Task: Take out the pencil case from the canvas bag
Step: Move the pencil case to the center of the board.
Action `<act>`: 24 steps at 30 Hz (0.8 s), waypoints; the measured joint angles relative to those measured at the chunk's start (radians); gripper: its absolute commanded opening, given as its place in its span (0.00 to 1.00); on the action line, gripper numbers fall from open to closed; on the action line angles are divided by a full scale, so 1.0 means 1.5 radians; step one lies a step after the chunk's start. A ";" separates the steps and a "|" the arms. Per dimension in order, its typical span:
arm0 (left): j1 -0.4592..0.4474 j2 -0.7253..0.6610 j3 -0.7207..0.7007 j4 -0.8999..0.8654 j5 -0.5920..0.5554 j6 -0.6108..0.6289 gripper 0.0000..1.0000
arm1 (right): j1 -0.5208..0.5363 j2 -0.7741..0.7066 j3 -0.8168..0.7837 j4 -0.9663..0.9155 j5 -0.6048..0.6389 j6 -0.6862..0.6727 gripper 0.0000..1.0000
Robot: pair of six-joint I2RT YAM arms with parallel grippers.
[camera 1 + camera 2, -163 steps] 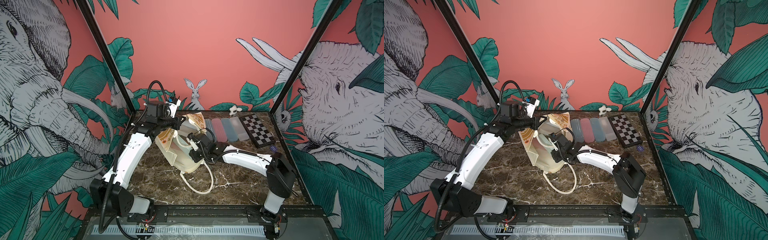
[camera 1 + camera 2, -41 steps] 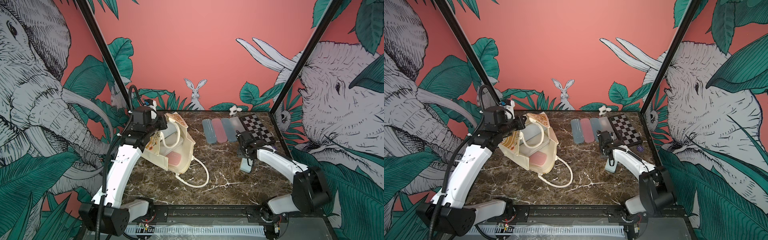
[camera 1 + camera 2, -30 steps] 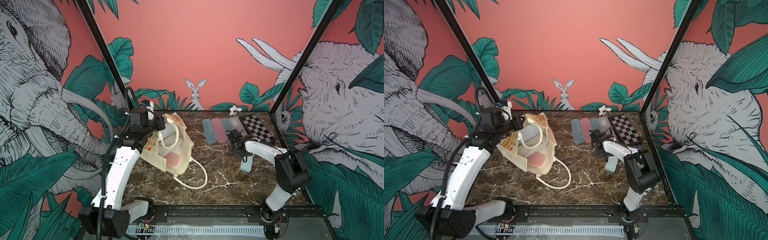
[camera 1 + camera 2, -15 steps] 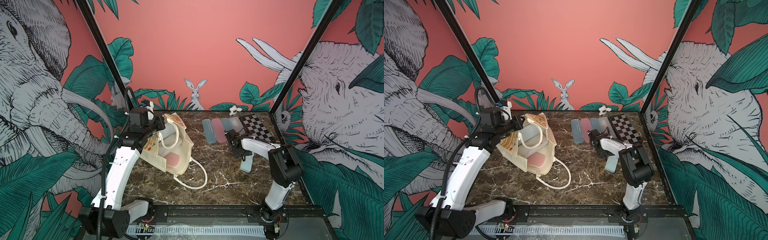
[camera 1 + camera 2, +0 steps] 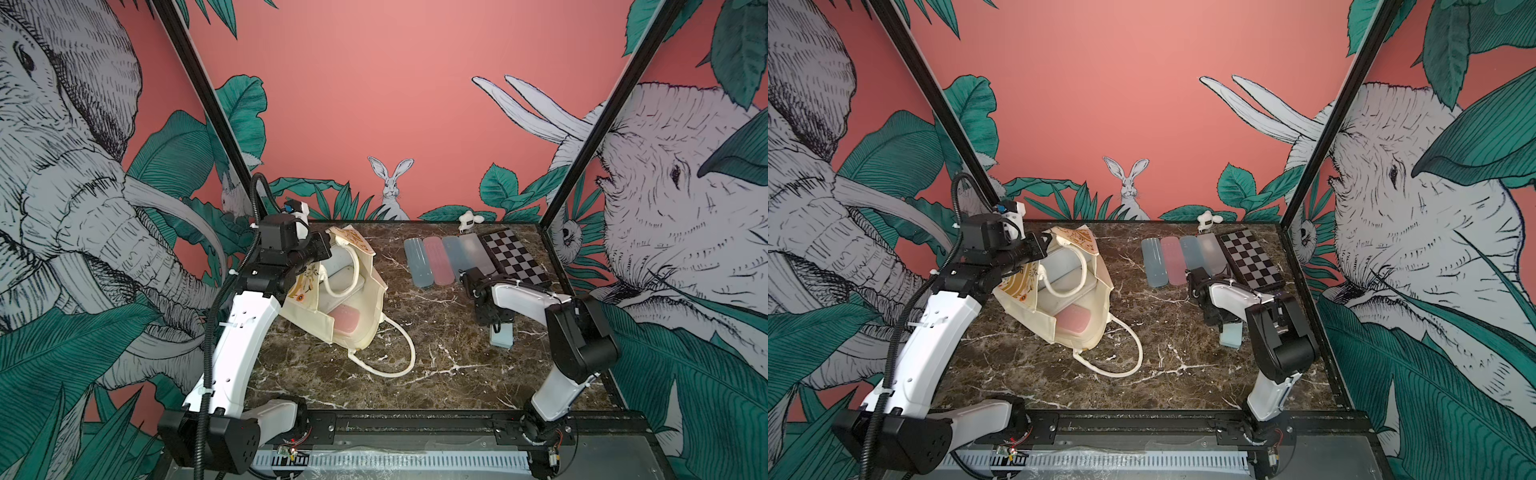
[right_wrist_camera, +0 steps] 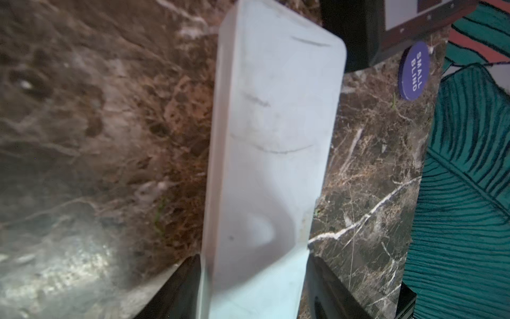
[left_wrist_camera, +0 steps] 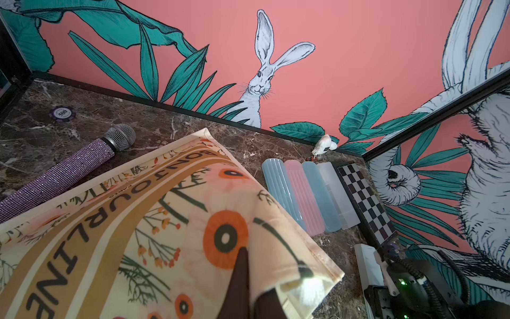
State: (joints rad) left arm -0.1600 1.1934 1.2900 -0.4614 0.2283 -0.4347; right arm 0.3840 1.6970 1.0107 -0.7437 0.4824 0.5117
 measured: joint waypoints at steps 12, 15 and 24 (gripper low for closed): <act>-0.069 0.040 0.034 -0.013 -0.021 0.033 0.00 | -0.089 -0.147 -0.123 0.070 -0.144 0.031 0.98; -0.094 0.057 0.048 -0.018 -0.031 0.049 0.00 | -0.120 -0.148 -0.139 0.092 -0.195 0.030 0.98; -0.106 0.065 0.056 -0.025 -0.041 0.071 0.00 | -0.162 -0.137 -0.140 0.134 -0.290 0.013 0.74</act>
State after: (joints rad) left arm -0.3187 1.2903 1.3743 -0.4992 0.1669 -0.3283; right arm 0.1413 1.4921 0.8009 -0.5430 0.0479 0.5308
